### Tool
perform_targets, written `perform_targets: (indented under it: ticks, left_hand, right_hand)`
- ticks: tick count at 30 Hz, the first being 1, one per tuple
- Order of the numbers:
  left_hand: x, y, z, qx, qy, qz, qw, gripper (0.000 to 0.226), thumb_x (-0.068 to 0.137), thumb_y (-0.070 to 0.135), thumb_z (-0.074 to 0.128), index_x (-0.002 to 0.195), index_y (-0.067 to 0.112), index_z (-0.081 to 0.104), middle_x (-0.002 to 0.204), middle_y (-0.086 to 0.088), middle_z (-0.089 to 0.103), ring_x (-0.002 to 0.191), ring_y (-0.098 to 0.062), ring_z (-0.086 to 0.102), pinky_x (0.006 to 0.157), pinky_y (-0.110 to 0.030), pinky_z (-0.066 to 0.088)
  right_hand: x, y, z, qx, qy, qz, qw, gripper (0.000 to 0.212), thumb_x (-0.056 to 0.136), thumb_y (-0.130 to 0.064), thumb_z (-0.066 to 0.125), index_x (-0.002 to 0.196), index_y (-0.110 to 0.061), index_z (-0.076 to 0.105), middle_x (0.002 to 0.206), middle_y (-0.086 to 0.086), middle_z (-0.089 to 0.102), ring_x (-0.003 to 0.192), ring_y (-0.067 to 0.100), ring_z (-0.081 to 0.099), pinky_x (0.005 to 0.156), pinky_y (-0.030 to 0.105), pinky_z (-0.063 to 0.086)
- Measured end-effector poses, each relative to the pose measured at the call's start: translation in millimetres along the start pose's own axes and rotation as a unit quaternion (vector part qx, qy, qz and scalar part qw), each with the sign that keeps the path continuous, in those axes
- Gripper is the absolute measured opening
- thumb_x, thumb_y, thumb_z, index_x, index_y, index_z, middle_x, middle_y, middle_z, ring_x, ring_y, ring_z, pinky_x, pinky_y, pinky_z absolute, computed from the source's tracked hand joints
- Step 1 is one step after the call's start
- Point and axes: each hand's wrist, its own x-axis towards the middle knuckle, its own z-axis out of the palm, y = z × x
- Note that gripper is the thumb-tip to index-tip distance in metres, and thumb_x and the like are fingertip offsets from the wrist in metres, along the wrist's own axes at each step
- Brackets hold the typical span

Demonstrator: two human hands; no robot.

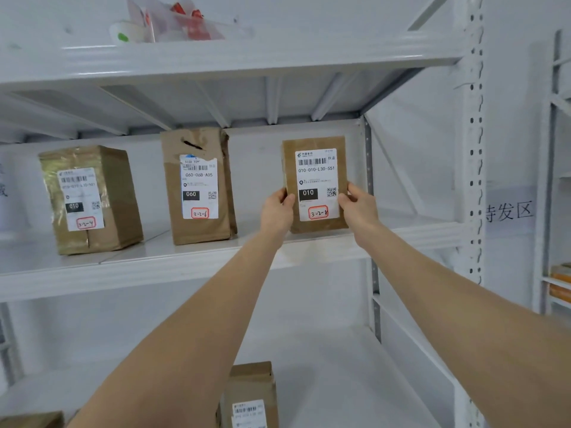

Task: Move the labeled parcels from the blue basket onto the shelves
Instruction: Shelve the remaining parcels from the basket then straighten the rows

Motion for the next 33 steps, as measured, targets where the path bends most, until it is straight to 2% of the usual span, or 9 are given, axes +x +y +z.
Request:
perform_targets:
  ticks: [2,6,12,15,18,21,26,30,33]
  left_hand:
    - [5.3,-3.1,0.4,0.002,0.005,-0.002,1.0,0.032,0.099,0.017,0.038,0.125,0.014,0.056,0.118,-0.004,0.066,0.107,-0.024,0.062,0.093,-0.044,0.052]
    - [9.3,-9.3,-2.0,0.003,0.019,-0.021,1.0,0.036,0.1,0.018,0.039,0.134,0.011,0.045,0.126,-0.006,0.061,0.112,-0.025,0.059,0.095,-0.043,0.051]
    - [14.8,-17.1,1.8,0.03,-0.008,-0.012,0.999,0.041,0.099,0.014,0.04,0.14,0.015,0.04,0.128,-0.009,0.06,0.114,-0.025,0.059,0.091,-0.036,0.051]
    - [16.7,-15.6,9.3,0.048,-0.005,-0.01,0.999,0.042,0.098,0.016,0.044,0.14,0.015,0.041,0.127,-0.011,0.06,0.11,-0.027,0.06,0.091,-0.039,0.052]
    - [15.2,-12.6,16.2,0.078,-0.007,0.005,0.997,0.042,0.096,0.019,0.049,0.137,0.013,0.043,0.127,-0.011,0.06,0.106,-0.026,0.061,0.086,-0.036,0.053]
    - [16.7,-12.6,18.8,0.121,-0.009,0.009,0.993,0.042,0.095,0.022,0.051,0.135,0.01,0.045,0.126,-0.011,0.061,0.113,-0.028,0.058,0.095,-0.041,0.049]
    - [21.9,-14.8,19.6,0.13,-0.008,-0.004,0.991,0.039,0.094,0.022,0.054,0.13,0.007,0.049,0.122,-0.012,0.062,0.11,-0.029,0.06,0.093,-0.043,0.051]
    - [26.4,-14.3,19.6,0.131,-0.009,-0.015,0.991,0.038,0.094,0.022,0.054,0.129,0.007,0.049,0.121,-0.012,0.062,0.11,-0.029,0.06,0.093,-0.044,0.051]
    - [30.0,-15.1,21.3,0.128,-0.01,-0.024,0.991,0.038,0.094,0.02,0.054,0.129,0.007,0.048,0.122,-0.012,0.061,0.111,-0.029,0.059,0.093,-0.044,0.051]
  right_hand:
    - [2.7,1.1,3.6,-0.006,0.0,-0.004,1.0,0.038,0.097,-0.008,0.043,0.124,-0.029,0.06,0.104,-0.006,0.065,0.096,0.014,0.061,0.077,0.023,0.053]
    - [5.6,6.5,12.3,-0.026,0.002,-0.004,1.0,0.038,0.097,-0.011,0.044,0.128,-0.029,0.057,0.101,-0.008,0.062,0.094,0.014,0.062,0.073,0.022,0.053]
    - [10.1,16.8,13.9,-0.054,0.029,0.003,0.998,0.039,0.095,-0.011,0.045,0.13,-0.024,0.055,0.112,0.001,0.065,0.098,0.018,0.061,0.083,0.031,0.052]
    - [14.5,15.5,9.1,-0.079,0.049,-0.005,0.996,0.031,0.096,-0.016,0.048,0.124,-0.021,0.059,0.114,0.0,0.065,0.097,0.019,0.061,0.081,0.033,0.052]
    - [17.4,13.7,-0.3,-0.152,0.077,-0.013,0.985,0.024,0.095,-0.022,0.048,0.113,-0.019,0.062,0.11,0.001,0.065,0.091,0.021,0.056,0.073,0.029,0.042]
    - [17.4,17.4,-5.7,-0.206,0.066,-0.031,0.976,0.025,0.096,-0.027,0.045,0.114,-0.018,0.061,0.113,0.004,0.065,0.1,0.025,0.057,0.079,0.033,0.045]
    - [19.8,22.4,-8.9,-0.23,0.059,-0.038,0.971,0.03,0.099,-0.023,0.041,0.124,-0.017,0.056,0.119,0.008,0.063,0.105,0.027,0.056,0.084,0.035,0.045]
    - [23.4,23.9,-8.2,-0.223,0.05,-0.024,0.973,0.029,0.101,-0.021,0.036,0.126,-0.018,0.052,0.118,0.007,0.061,0.091,0.02,0.051,0.079,0.035,0.046]
    - [27.4,25.3,-8.5,-0.227,0.042,-0.022,0.973,0.029,0.101,-0.019,0.036,0.126,-0.017,0.051,0.118,0.009,0.06,0.089,0.02,0.048,0.076,0.032,0.042]
